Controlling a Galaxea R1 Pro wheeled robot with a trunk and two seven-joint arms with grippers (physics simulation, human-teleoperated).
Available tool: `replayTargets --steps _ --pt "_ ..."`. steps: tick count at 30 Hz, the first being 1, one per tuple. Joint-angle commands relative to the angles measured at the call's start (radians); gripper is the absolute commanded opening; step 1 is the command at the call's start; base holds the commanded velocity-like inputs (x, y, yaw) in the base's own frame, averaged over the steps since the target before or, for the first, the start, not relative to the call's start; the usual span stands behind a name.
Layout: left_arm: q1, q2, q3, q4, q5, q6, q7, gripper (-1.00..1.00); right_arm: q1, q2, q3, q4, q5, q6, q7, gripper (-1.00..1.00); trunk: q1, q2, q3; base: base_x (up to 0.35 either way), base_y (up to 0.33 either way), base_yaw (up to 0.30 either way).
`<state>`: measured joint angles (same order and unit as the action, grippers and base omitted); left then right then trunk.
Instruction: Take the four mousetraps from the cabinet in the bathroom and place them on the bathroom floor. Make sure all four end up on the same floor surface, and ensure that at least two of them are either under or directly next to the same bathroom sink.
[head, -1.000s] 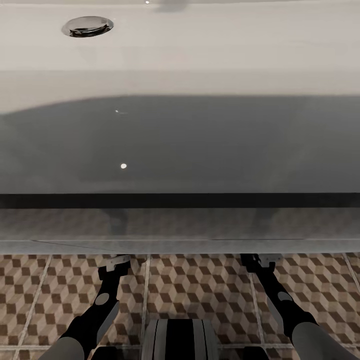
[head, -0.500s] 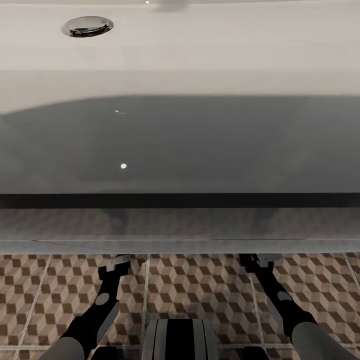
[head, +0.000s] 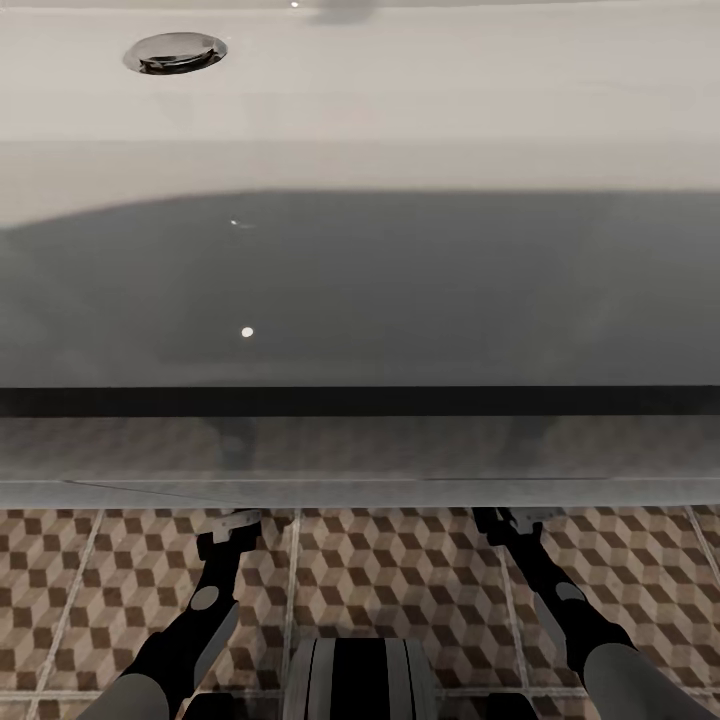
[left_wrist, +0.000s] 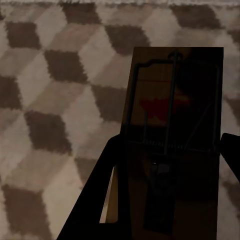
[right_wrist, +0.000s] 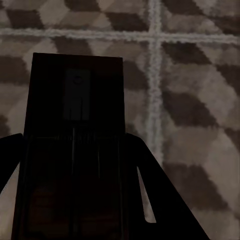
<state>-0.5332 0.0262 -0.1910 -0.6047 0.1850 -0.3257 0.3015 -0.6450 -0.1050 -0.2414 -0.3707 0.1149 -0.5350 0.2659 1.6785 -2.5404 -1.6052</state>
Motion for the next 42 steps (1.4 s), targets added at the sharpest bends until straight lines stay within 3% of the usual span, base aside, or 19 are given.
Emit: replayTargets --steps 1,42 --pt "-0.001 0.001 -0.008 0.0 0.01 -0.004 0.007 -1.0 -0.001 0.001 -0.009 0.001 0.008 -0.004 0.005 -1.0 0.0 0.0 0.0 0.0 0.0 0.0" --pt "-0.001 0.001 -0.008 0.0 0.01 -0.003 0.008 -1.0 -0.001 0.001 -0.009 0.003 0.003 -0.003 -0.008 -1.0 0.0 0.0 0.0 0.0 0.0 0.0"
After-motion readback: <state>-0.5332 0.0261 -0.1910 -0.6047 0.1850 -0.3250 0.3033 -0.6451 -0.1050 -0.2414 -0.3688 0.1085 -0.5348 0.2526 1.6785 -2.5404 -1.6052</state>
